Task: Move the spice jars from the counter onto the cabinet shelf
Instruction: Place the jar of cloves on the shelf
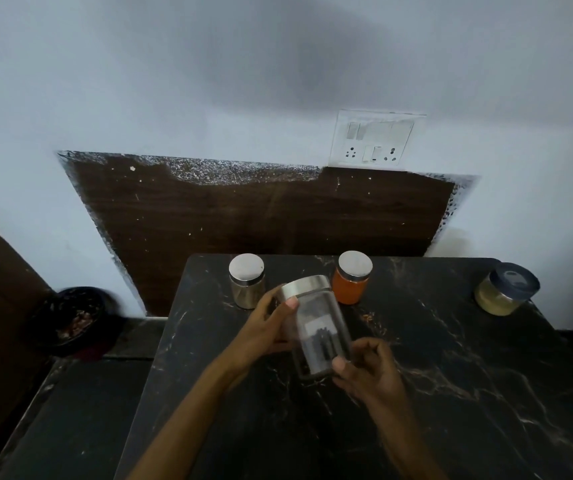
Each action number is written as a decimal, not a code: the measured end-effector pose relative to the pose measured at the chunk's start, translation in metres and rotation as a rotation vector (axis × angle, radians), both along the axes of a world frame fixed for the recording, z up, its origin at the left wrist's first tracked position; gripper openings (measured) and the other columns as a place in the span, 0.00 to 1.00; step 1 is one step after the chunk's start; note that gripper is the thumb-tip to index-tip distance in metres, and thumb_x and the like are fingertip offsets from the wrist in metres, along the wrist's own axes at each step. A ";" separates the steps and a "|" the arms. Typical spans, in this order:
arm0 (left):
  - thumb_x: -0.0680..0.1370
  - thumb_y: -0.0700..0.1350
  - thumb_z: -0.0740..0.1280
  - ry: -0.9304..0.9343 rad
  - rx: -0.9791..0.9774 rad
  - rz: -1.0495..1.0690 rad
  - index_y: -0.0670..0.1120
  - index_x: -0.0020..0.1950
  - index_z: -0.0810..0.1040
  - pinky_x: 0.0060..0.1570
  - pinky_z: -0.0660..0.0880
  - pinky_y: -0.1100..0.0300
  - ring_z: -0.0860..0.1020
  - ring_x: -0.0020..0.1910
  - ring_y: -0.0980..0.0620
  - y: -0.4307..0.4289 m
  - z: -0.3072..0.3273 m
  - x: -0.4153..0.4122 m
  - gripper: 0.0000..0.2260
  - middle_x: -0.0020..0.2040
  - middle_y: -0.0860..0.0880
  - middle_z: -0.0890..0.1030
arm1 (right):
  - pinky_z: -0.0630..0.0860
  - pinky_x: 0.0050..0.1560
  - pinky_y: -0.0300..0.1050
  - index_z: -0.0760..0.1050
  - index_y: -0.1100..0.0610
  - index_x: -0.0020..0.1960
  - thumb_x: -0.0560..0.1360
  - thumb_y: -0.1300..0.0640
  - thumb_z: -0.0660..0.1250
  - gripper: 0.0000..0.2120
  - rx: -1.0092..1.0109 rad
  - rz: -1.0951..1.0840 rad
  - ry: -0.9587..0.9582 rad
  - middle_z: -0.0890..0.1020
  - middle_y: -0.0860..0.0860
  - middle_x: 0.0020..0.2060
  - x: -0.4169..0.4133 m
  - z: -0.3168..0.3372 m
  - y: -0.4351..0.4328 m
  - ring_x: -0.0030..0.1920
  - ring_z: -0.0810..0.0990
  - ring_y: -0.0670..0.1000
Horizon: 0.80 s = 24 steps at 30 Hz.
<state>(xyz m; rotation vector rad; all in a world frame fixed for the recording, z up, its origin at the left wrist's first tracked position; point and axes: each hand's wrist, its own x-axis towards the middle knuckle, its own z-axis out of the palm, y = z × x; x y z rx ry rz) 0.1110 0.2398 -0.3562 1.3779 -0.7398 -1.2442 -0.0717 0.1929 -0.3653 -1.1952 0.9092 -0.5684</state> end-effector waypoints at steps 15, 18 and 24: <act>0.76 0.66 0.43 0.640 0.003 0.200 0.49 0.51 0.78 0.48 0.73 0.49 0.79 0.49 0.46 -0.011 0.003 -0.037 0.30 0.43 0.46 0.86 | 0.78 0.44 0.43 0.65 0.45 0.55 0.46 0.30 0.73 0.43 -0.070 -0.017 -0.016 0.78 0.48 0.51 0.014 -0.008 0.014 0.48 0.82 0.48; 0.76 0.65 0.43 0.648 -0.012 0.180 0.49 0.50 0.78 0.45 0.72 0.51 0.79 0.47 0.46 -0.011 0.007 -0.038 0.30 0.40 0.46 0.85 | 0.78 0.40 0.43 0.62 0.47 0.58 0.57 0.45 0.69 0.32 0.045 0.034 -0.021 0.77 0.47 0.48 0.017 -0.004 0.010 0.42 0.82 0.49; 0.73 0.69 0.45 0.749 -0.007 0.167 0.50 0.54 0.77 0.51 0.71 0.46 0.77 0.54 0.43 -0.009 0.002 -0.035 0.31 0.50 0.43 0.83 | 0.79 0.42 0.40 0.64 0.42 0.55 0.43 0.34 0.75 0.43 -0.156 -0.042 -0.017 0.75 0.44 0.53 0.012 0.001 0.021 0.50 0.80 0.46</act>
